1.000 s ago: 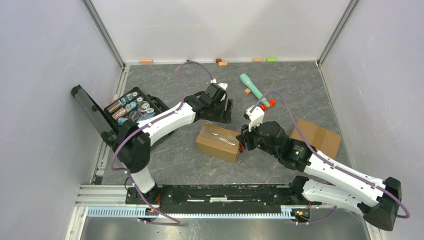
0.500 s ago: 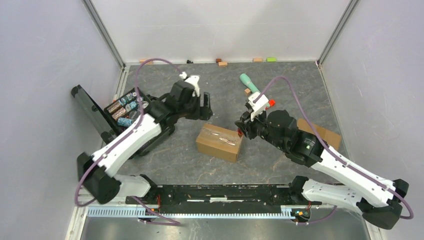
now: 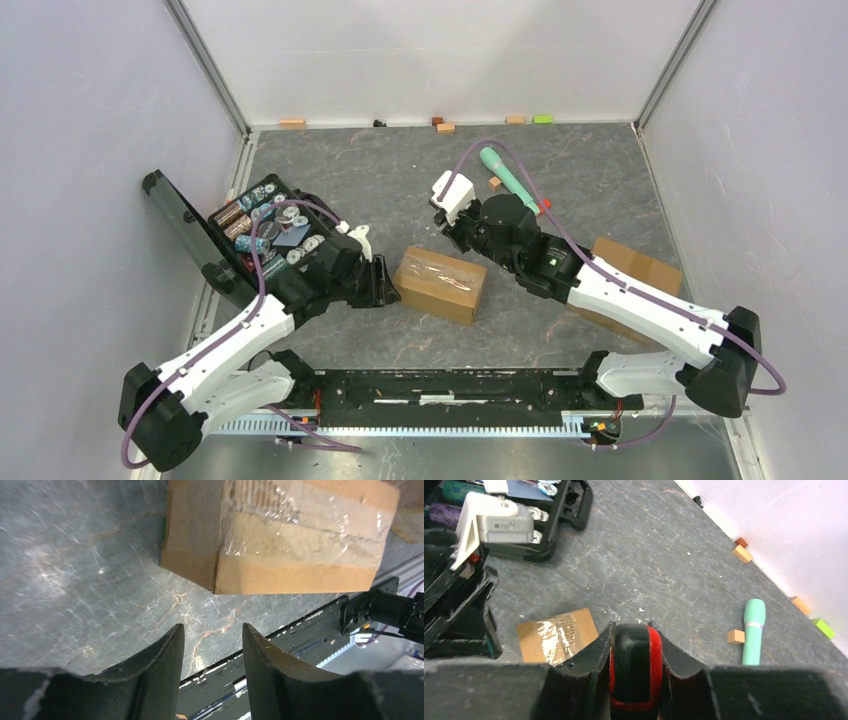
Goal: Unpack the express box
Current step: Cut the express box at the center of the board.
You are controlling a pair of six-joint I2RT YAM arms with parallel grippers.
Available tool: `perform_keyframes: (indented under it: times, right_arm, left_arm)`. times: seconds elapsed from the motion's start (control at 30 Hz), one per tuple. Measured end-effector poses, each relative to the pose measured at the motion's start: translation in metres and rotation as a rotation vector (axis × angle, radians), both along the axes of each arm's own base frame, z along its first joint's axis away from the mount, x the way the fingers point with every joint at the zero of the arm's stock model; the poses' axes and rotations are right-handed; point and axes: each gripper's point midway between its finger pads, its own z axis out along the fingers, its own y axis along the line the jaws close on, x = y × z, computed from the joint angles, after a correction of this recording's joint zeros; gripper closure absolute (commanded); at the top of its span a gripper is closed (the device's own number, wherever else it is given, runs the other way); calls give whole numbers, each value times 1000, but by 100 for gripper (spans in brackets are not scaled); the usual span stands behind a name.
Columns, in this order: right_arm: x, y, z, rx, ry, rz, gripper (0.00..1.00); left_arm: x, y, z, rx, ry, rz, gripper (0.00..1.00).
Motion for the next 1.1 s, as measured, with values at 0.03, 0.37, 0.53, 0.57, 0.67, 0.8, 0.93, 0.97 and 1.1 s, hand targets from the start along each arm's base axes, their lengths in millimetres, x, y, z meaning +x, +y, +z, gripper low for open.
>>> perform_keyframes:
  times: [0.03, 0.37, 0.53, 0.57, 0.67, 0.8, 0.93, 0.97, 1.1]
  right_arm:
    - [3, 1, -2, -14, -9, -4, 100]
    - [7, -16, -65, -129, 11, -40, 100]
    - [-5, -26, -97, -160, 78, -42, 100]
    - [-6, -28, -98, -155, 83, -43, 100]
    - [-11, -30, -91, -117, 86, -45, 100]
    - [-12, -34, -78, -74, 74, -57, 100]
    - [-9, -37, -69, -70, 70, -86, 100]
    - [-9, -36, -64, -61, 66, -88, 100]
    - [-6, -23, -31, 34, 27, -67, 100]
  left_arm:
    - [-2, -2, -6, -14, 17, 0, 48]
    - [7, -16, -26, -54, 55, 19, 45]
    - [18, -18, -27, -47, 56, 39, 43]
    - [19, -18, -27, -44, 54, 43, 42]
    - [23, -16, -25, -39, 47, 54, 41]
    - [24, -15, -19, -37, 41, 53, 40]
    - [22, -11, -1, -39, 10, 42, 32]
    - [22, -10, 6, -46, -6, 43, 30]
    - [30, -9, 28, -63, -54, 59, 27]
